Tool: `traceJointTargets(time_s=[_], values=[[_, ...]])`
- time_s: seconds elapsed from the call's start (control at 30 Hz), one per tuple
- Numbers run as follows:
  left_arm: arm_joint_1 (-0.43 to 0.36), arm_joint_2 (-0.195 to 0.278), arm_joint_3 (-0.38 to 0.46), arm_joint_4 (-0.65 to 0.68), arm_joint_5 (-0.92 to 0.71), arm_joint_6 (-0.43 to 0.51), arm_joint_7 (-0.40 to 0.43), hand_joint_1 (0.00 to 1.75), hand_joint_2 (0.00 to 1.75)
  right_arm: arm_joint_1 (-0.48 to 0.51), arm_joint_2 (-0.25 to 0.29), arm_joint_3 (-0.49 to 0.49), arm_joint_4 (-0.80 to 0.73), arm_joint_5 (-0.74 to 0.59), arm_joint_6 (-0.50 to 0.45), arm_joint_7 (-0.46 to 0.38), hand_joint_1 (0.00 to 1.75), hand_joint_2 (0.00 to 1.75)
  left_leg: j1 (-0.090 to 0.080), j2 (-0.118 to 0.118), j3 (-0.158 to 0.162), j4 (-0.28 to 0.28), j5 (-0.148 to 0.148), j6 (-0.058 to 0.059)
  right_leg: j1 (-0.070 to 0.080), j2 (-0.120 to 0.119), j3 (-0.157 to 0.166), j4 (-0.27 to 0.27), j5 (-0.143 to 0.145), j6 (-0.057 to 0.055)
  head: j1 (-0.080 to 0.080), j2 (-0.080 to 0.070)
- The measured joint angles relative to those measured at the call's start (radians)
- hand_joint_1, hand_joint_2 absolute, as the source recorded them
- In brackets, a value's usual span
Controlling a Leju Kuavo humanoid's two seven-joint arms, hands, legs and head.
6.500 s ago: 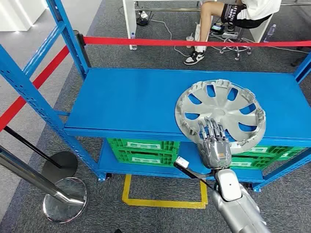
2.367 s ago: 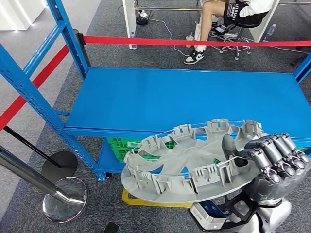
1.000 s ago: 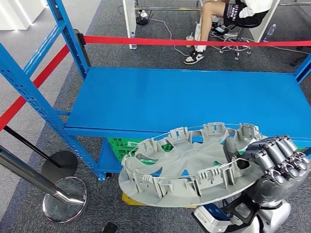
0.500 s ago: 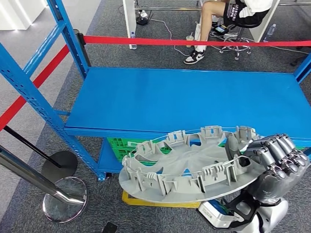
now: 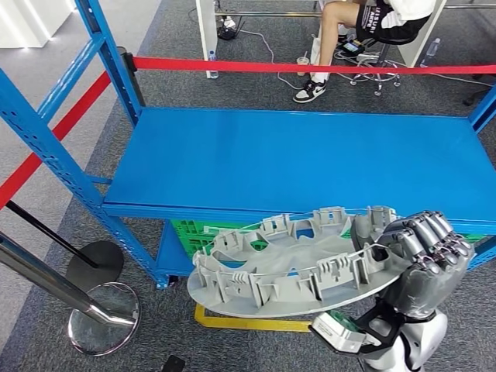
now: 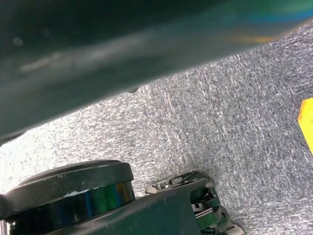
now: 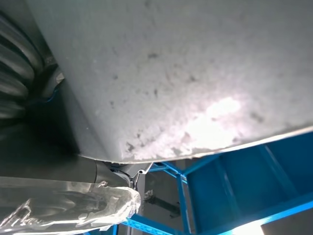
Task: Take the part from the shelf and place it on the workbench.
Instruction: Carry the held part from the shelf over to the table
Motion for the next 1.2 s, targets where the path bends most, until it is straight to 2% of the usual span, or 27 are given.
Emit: traceJointTargets(time_s=[0.37,0.7,0.93,1.1,1.2], values=[[0.000,0.000,0.002,0.000,0.001,0.003,0.001,0.00,0.00,-0.003,0.005,0.002,0.013,0.000,0.000,0.000,1.75,1.75,0.000,0.000,-0.001,0.000,0.000,0.000,0.000,0.000,0.000,0.000,0.000,0.000,0.000,0.000],[0.000,0.008,0.030,0.000,0.017,0.033,0.016,0.00,0.00,-0.082,0.044,0.047,0.094,0.037,0.000,0.000,1.75,1.75,0.000,0.000,0.000,0.000,0.001,0.001,0.000,0.000,0.000,0.000,0.000,0.000,0.000,0.000],[0.000,0.013,0.033,0.000,-0.014,0.028,0.032,0.00,0.00,-0.082,0.044,0.045,0.115,0.003,0.000,0.000,1.75,1.75,-0.003,0.000,0.000,0.003,0.001,0.001,-0.003,-0.001,0.000,-0.001,0.002,0.002,0.000,0.000],[0.000,0.013,0.033,0.000,-0.027,0.028,0.040,0.00,0.00,-0.058,0.044,0.034,0.104,-0.028,0.000,0.000,1.75,1.75,-0.007,0.000,-0.002,0.008,-0.002,0.007,-0.006,0.001,-0.001,-0.001,0.004,0.007,0.000,0.000],[-0.001,0.013,0.033,0.000,-0.031,0.028,0.040,0.00,0.00,-0.050,0.044,0.027,0.101,-0.030,0.000,0.000,1.75,1.75,-0.008,0.000,-0.005,0.007,0.001,0.017,-0.008,0.001,0.000,-0.006,0.009,0.016,0.000,0.000]])
